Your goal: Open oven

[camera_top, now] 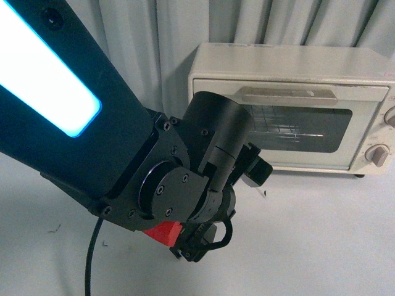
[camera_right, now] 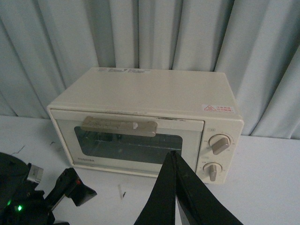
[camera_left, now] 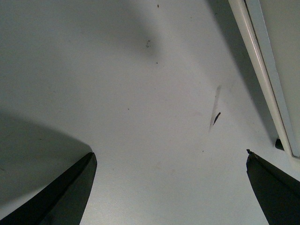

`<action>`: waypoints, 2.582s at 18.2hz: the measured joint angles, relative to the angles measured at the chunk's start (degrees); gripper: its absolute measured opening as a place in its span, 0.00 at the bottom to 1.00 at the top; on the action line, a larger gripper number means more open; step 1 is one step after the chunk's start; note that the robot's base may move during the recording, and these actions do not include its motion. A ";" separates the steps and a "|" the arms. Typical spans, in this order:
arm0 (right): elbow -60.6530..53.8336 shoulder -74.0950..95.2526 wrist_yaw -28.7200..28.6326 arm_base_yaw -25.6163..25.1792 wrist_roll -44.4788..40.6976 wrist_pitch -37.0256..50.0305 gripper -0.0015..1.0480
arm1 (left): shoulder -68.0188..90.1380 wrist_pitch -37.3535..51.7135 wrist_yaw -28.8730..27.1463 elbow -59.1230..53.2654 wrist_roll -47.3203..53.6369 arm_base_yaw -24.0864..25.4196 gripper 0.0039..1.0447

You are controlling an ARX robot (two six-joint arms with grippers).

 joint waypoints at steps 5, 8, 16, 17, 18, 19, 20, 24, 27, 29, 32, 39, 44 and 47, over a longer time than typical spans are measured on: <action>8.98 17.18 4.11 6.51 1.03 2.54 0.02 | -0.02 0.00 0.04 0.00 0.00 0.00 0.94; 14.82 25.83 5.03 7.72 0.96 3.72 0.02 | -0.04 -0.11 0.02 0.00 0.00 0.00 0.94; 26.88 37.48 5.20 9.31 -1.31 -1.40 0.02 | -0.07 -0.09 0.02 0.00 0.00 0.00 0.94; 27.85 38.71 5.16 9.14 -1.81 -1.79 0.02 | -0.07 -0.09 0.07 0.00 -0.02 0.00 0.94; 28.74 39.36 5.16 8.76 -2.27 -2.38 0.02 | -0.07 -0.11 0.07 0.00 -0.02 0.00 0.94; 29.86 40.02 5.07 8.35 -2.69 -2.75 0.02 | -0.07 -0.13 -0.02 0.00 0.00 0.00 0.94; 30.88 40.70 4.74 7.87 -3.15 -2.75 0.02 | -0.07 -0.11 -0.07 -0.02 0.00 0.00 0.94; 34.56 46.47 3.41 6.05 -6.56 -3.65 0.02 | -0.07 -0.13 -0.02 0.00 0.00 0.00 0.94; 36.00 48.70 2.80 5.51 -7.58 -3.96 0.02 | -0.07 -0.11 0.00 0.00 0.00 0.00 0.94; 37.18 50.01 2.54 4.96 -8.55 -4.52 0.02 | -0.07 -0.11 -0.02 -0.02 0.00 0.00 0.94; 39.10 52.06 2.49 4.28 -9.53 -5.77 0.02 | -0.09 -0.11 -0.02 -0.02 0.00 0.00 0.94; 42.56 56.24 2.32 4.72 -10.27 -7.91 0.02 | -0.09 -0.11 0.00 -0.02 0.00 0.00 0.94; 43.47 58.31 2.19 4.74 -11.13 -8.11 0.02 | -0.09 -0.11 -0.02 -0.02 0.00 0.00 0.94; 43.74 59.39 2.16 4.70 -11.30 -8.28 0.02 | -0.09 -0.13 -0.02 0.00 0.00 0.00 0.94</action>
